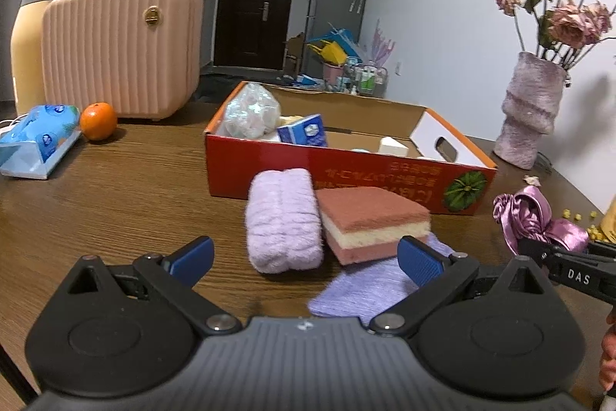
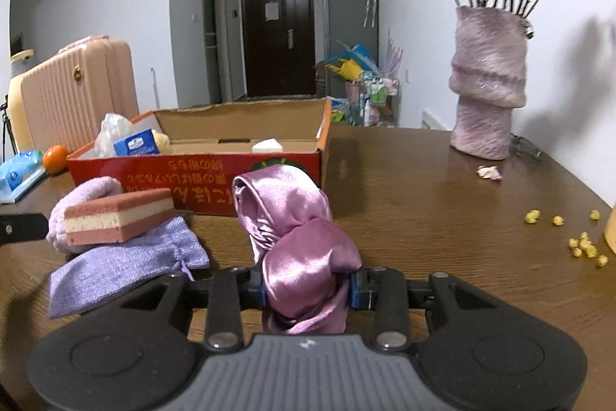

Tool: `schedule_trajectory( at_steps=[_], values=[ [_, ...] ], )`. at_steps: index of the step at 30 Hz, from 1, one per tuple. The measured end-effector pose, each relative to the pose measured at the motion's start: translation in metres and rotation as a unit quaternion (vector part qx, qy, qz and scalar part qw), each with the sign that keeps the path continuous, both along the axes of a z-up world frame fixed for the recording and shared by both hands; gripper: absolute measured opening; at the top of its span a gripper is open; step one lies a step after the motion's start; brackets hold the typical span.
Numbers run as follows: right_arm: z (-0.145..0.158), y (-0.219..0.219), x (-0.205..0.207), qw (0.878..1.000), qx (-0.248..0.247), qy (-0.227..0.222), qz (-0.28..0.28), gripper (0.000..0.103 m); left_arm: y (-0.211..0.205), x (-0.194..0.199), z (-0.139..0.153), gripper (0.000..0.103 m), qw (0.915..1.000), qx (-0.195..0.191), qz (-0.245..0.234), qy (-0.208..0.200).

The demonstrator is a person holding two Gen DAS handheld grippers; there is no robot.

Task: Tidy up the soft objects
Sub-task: 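Grasp the lavender mesh bag with the left gripper while the right gripper holds the scrunchie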

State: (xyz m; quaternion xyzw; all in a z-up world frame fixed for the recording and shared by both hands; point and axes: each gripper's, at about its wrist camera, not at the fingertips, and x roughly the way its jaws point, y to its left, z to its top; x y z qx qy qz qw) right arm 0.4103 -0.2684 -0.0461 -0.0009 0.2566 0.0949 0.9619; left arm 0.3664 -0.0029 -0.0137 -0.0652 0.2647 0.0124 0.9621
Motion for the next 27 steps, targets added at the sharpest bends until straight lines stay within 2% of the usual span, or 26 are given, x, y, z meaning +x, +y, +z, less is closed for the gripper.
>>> schedule_trajectory(
  at_steps=[10,16,21,27],
  values=[
    [0.01,-0.019,-0.018,0.999,0.021,-0.022,-0.018,0.034,-0.028,-0.004,-0.006,0.103,0.9985,0.017,-0.05,0.014],
    [0.012,-0.025,-0.021,0.999,0.018,-0.027,-0.015,0.035,-0.043,0.01,-0.013,0.103,0.9968,0.014,-0.071,0.035],
    [0.011,-0.032,-0.021,0.999,0.015,-0.027,-0.016,0.035,-0.054,0.027,-0.018,0.103,0.9955,0.002,-0.08,0.052],
    [0.006,-0.041,-0.018,1.0,0.007,-0.02,-0.018,0.035,-0.065,0.045,-0.023,0.103,0.9955,0.015,-0.068,0.065]
  ],
)
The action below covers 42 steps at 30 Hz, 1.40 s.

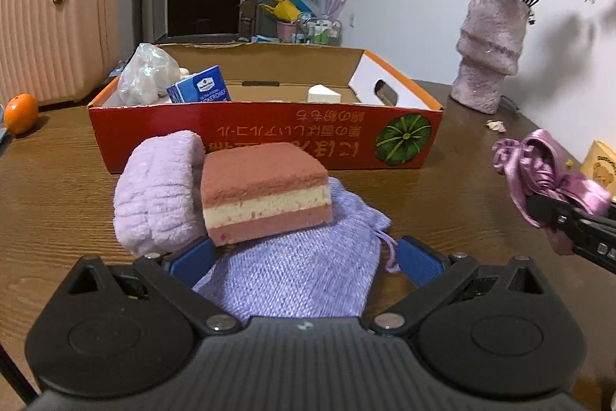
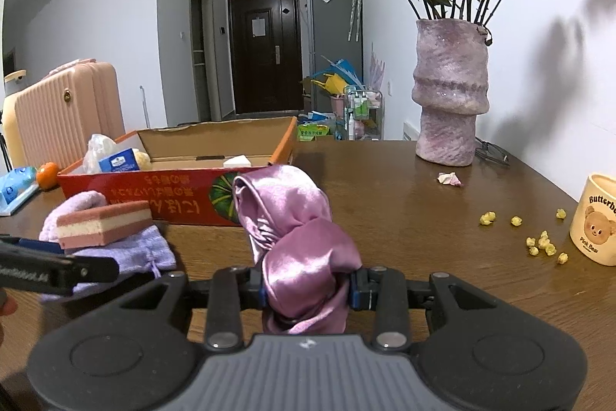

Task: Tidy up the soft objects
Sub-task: 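Grasp the lavender mesh bag with the left gripper while the right gripper holds the scrunchie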

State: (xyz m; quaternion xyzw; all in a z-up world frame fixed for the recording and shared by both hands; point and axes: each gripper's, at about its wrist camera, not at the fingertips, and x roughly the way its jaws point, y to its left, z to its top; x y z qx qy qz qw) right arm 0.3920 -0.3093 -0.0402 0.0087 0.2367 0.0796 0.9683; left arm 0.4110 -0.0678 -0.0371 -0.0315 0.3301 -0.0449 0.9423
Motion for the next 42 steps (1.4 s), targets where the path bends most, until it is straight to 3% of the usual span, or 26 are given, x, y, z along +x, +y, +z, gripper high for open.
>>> schedule_trajectory(
  at_steps=[7,15,19,23,36,42],
  values=[
    [-0.003,0.0,0.001,1.0,-0.002,0.005,0.004,0.035,0.002,0.017,-0.008,0.102,0.9997,-0.003,0.004,0.025],
    [-0.004,0.002,0.001,1.0,-0.006,0.006,0.006,0.035,0.005,0.018,-0.014,0.08,0.9993,-0.004,0.005,0.037],
    [-0.004,0.002,0.0,1.0,-0.008,0.002,0.004,0.035,0.001,0.015,-0.014,0.065,0.9996,0.005,0.002,0.029],
    [-0.003,0.002,-0.001,1.0,-0.007,-0.004,0.003,0.035,0.001,0.01,-0.012,0.056,0.9998,0.006,0.001,0.021],
    [0.003,-0.002,-0.01,1.0,0.002,-0.022,-0.005,0.035,0.007,-0.025,0.001,0.052,0.9999,0.007,0.007,-0.012],
    [0.006,0.001,-0.017,1.0,0.007,-0.028,-0.002,0.035,0.016,-0.044,0.012,0.047,0.9995,-0.016,0.004,-0.028]
  ],
)
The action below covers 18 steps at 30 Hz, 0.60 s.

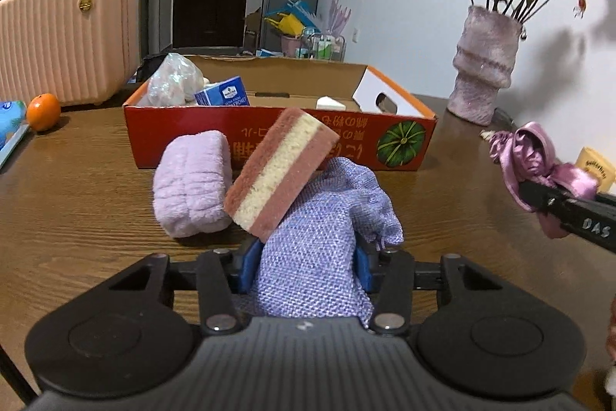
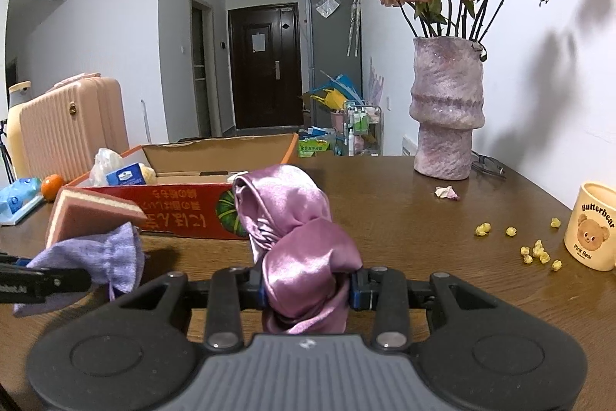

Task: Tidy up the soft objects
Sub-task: 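Grasp the lavender mesh bag with the left gripper while the right gripper holds the scrunchie, then carry the mesh bag and satin scrunchie in both grippers over the box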

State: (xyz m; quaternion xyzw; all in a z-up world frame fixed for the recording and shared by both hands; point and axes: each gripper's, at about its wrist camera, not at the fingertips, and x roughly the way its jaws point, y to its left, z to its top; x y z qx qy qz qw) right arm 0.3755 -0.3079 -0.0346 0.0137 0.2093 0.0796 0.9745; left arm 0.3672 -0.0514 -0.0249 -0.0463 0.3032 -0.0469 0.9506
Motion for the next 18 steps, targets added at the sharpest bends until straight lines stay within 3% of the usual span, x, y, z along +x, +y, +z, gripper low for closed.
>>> schedule_trajectory(
  at_steps=[10,18],
  values=[
    [0.003,0.01,-0.01,1.0,0.007,-0.006,0.004,0.035,0.018,-0.03,0.018,0.045,0.9989,-0.041,-0.001,-0.022],
    [0.004,0.02,-0.015,1.0,0.008,-0.009,0.011,0.036,0.022,-0.05,0.034,0.045,0.9974,-0.047,0.003,-0.054]
  ],
)
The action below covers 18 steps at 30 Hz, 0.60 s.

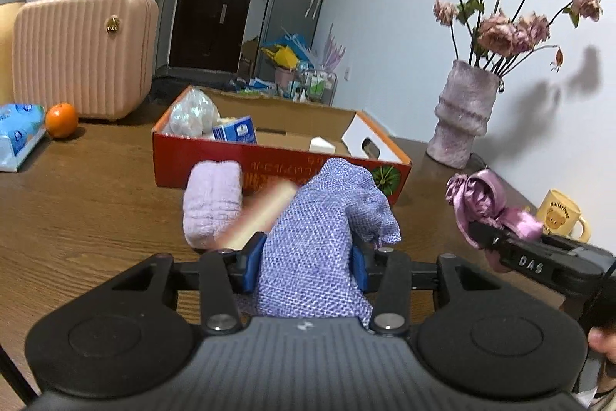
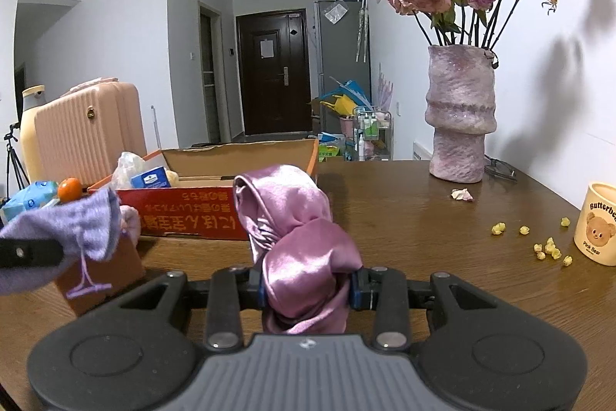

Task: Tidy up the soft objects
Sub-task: 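Carry the mesh bag and satin scrunchie in both grippers over the box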

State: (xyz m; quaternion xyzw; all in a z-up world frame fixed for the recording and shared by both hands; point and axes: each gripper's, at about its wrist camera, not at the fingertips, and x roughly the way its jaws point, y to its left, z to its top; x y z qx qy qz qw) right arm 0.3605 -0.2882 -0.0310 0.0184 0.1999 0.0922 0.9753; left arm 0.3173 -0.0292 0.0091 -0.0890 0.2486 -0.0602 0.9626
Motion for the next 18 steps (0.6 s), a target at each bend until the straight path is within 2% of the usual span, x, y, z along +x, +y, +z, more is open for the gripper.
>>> schedule_trajectory(
  at_steps=[10,18],
  values=[
    [0.001,0.017,-0.005,1.0,0.009,-0.012,0.001,0.036,0.001,-0.003,0.01,0.045,0.9996,0.008,0.001,-0.026],
    [0.001,0.037,-0.005,0.999,0.015,-0.033,-0.001,0.036,0.003,0.011,0.02,0.045,0.9986,0.024,0.005,-0.047]
  ],
)
